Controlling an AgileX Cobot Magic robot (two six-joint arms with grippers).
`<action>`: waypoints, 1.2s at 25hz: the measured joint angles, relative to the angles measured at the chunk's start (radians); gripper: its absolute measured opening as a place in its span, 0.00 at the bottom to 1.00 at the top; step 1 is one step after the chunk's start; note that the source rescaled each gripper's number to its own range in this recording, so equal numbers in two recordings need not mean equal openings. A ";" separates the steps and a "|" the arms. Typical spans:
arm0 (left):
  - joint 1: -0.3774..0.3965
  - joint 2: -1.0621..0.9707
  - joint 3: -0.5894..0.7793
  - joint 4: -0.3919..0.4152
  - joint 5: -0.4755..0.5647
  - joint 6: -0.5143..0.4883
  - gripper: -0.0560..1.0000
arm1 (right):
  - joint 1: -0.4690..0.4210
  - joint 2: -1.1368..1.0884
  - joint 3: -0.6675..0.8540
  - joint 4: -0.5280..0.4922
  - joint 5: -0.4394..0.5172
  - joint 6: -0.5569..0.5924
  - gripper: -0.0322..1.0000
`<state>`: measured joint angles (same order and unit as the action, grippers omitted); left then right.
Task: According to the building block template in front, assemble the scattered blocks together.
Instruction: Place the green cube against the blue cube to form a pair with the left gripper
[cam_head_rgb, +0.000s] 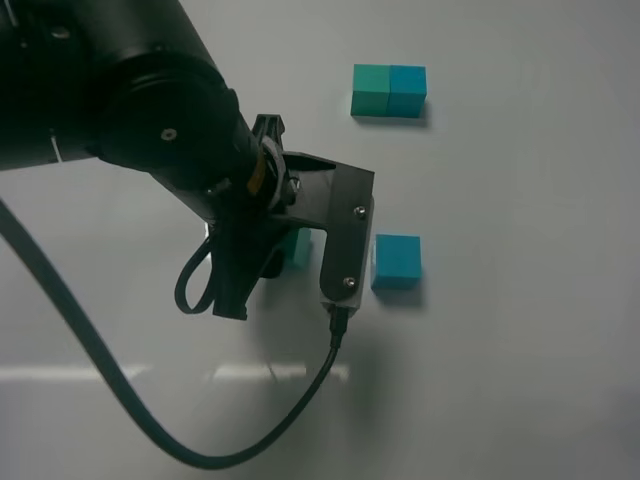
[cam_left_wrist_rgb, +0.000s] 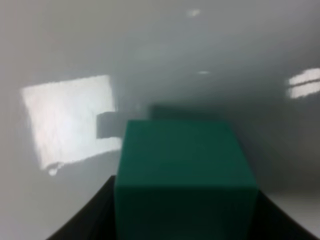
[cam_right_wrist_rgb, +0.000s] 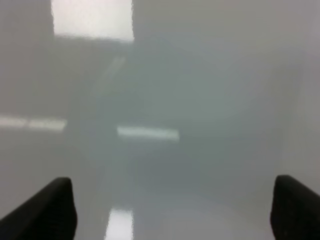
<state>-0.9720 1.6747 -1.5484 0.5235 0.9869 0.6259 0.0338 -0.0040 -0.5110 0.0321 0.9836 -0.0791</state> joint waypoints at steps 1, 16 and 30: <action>-0.006 0.017 -0.014 0.001 0.000 -0.001 0.06 | 0.000 0.000 0.000 0.000 0.000 0.000 0.85; -0.026 0.098 -0.084 0.015 -0.095 -0.045 0.07 | 0.000 0.000 0.000 0.000 0.000 0.000 0.85; -0.057 0.113 -0.084 0.007 -0.114 -0.045 0.07 | 0.000 0.000 0.000 0.000 0.000 0.000 0.85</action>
<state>-1.0288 1.7873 -1.6324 0.5305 0.8725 0.5810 0.0338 -0.0040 -0.5110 0.0321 0.9836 -0.0791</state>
